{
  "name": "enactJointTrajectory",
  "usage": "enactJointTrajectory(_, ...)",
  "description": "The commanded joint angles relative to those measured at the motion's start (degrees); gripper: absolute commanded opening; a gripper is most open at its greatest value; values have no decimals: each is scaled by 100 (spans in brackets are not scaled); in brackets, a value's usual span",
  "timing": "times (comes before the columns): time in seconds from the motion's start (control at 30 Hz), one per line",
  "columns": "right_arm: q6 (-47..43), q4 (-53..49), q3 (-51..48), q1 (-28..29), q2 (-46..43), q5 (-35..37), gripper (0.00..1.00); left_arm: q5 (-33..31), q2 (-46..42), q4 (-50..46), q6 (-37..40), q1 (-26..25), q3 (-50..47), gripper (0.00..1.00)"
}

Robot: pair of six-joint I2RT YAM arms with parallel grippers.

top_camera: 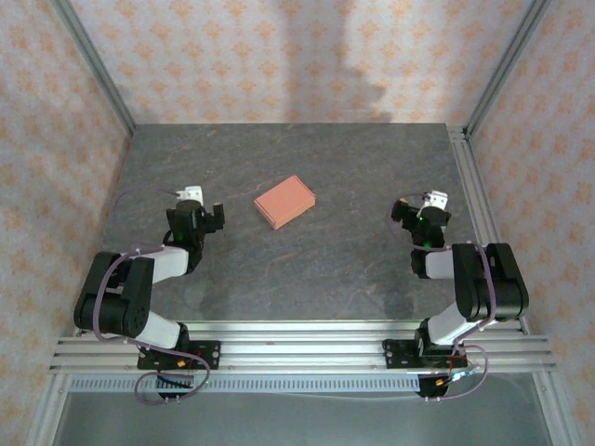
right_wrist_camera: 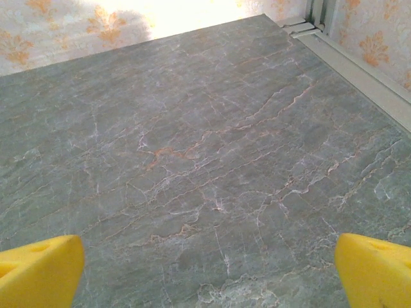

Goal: Fold the paper box

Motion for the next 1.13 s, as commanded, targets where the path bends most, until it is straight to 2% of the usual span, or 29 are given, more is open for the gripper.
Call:
enactJointTrajectory(0.0,-37,-47,78,-19,8,-79,99,-318,2,301,146,25,50,100)
enactJointTrajectory(0.1,-39,-46,78,-19,9,-72,99,-534,-5,513,105,-27,-80,100)
enactJointTrajectory(0.13,-37,-49,81,-19,8,-79,99,-556,52,774,90,-27,-248,100)
enactJointTrajectory(0.17,-42,-47,78,-19,3,-77,99,-611,256,1458,141,-27,-443,100)
enactJointTrajectory(0.2,-37,-46,78,-17,8,-77,99,-620,211,1364,127,-27,-410,100)
enactJointTrajectory(0.23,-37,-47,81,-19,9,-78,99,-572,97,832,44,-13,-273,100)
enactJointTrajectory(0.27,-39,-46,77,-19,6,-77,99,-555,216,1288,115,-4,-376,100)
enactJointTrajectory(0.4,-38,-46,81,-19,8,-79,99,-527,122,921,55,8,-288,100)
enactJointTrajectory(0.43,-39,-50,78,-19,9,-74,99,-536,163,1121,85,8,-338,100)
enactJointTrajectory(1.1,-46,-46,78,-18,4,-79,99,-516,142,1012,73,17,-304,100)
